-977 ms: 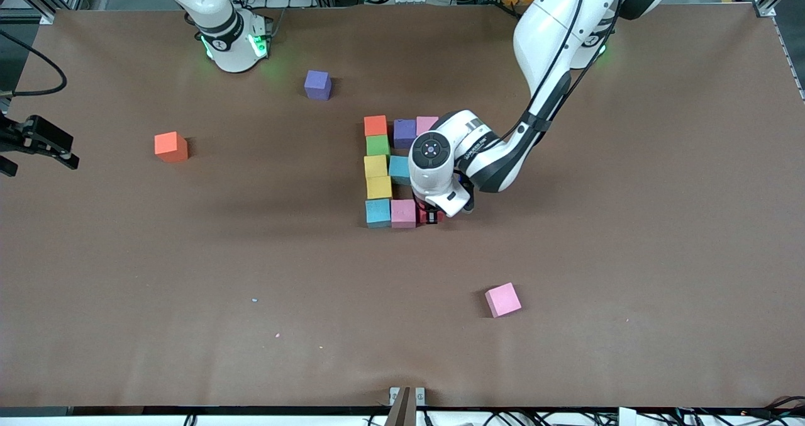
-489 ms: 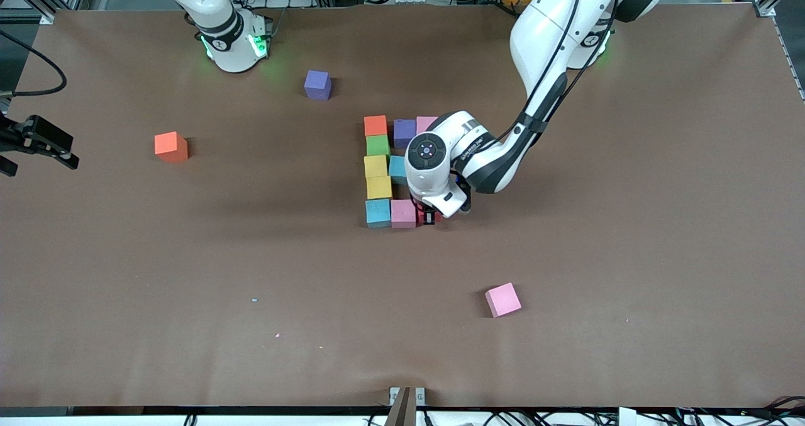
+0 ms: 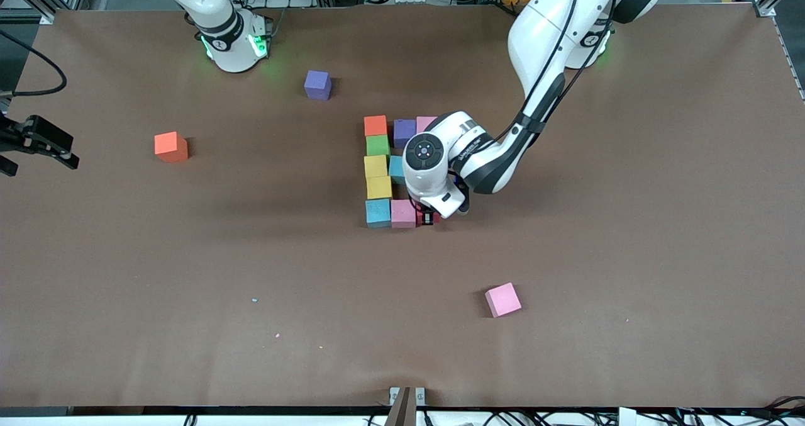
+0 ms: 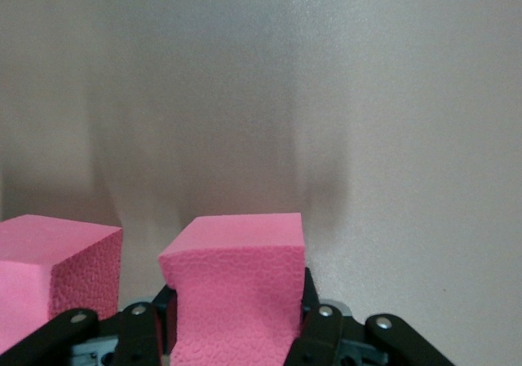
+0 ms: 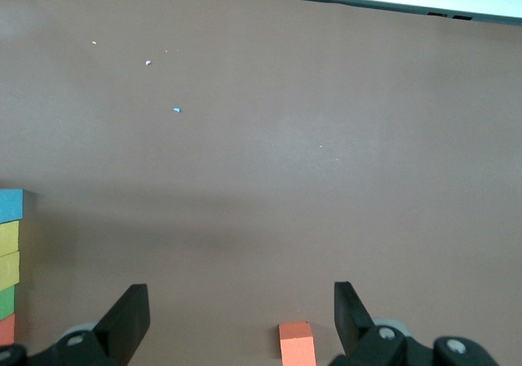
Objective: Arrange 11 blocks into digit 3
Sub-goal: 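Lower the pink cube beside the light pink cube and open the left gripper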
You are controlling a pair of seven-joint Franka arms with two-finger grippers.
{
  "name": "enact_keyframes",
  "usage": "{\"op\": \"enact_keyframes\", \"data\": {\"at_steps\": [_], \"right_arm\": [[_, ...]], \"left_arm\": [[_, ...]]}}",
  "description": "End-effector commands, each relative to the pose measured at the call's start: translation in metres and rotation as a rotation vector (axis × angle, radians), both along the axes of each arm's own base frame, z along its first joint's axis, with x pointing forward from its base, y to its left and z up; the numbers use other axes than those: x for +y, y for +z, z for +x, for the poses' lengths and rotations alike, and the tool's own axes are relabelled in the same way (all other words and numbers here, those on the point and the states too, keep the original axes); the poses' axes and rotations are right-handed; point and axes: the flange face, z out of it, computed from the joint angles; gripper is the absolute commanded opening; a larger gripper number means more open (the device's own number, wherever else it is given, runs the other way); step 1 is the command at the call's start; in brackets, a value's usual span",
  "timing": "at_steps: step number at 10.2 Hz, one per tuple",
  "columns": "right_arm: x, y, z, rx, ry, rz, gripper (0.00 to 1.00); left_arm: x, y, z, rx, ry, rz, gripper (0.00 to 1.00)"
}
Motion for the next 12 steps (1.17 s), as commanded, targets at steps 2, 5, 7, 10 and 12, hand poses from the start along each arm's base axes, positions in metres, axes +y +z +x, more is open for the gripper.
{"op": "enact_keyframes", "data": {"at_steps": [2, 5, 7, 10, 12], "right_arm": [[-0.002, 0.004, 0.0, 0.003, -0.015, -0.001, 1.0], [-0.001, 0.004, 0.0, 0.003, -0.015, 0.001, 1.0], [0.0, 0.004, 0.0, 0.003, -0.012, 0.001, 1.0], [0.0, 0.004, 0.0, 0.003, -0.012, 0.001, 1.0], [0.0, 0.004, 0.001, 0.001, -0.012, 0.001, 1.0]], "left_arm": [[-0.011, -0.013, 0.0, -0.009, -0.016, -0.002, 1.0], [-0.012, 0.015, 0.001, -0.03, -0.009, -0.009, 1.0], [-0.014, 0.037, -0.004, -0.016, -0.008, -0.002, 1.0], [-0.018, 0.072, -0.012, -0.01, -0.019, 0.011, 1.0], [-0.007, 0.108, -0.003, -0.046, -0.02, 0.014, 1.0]]}}
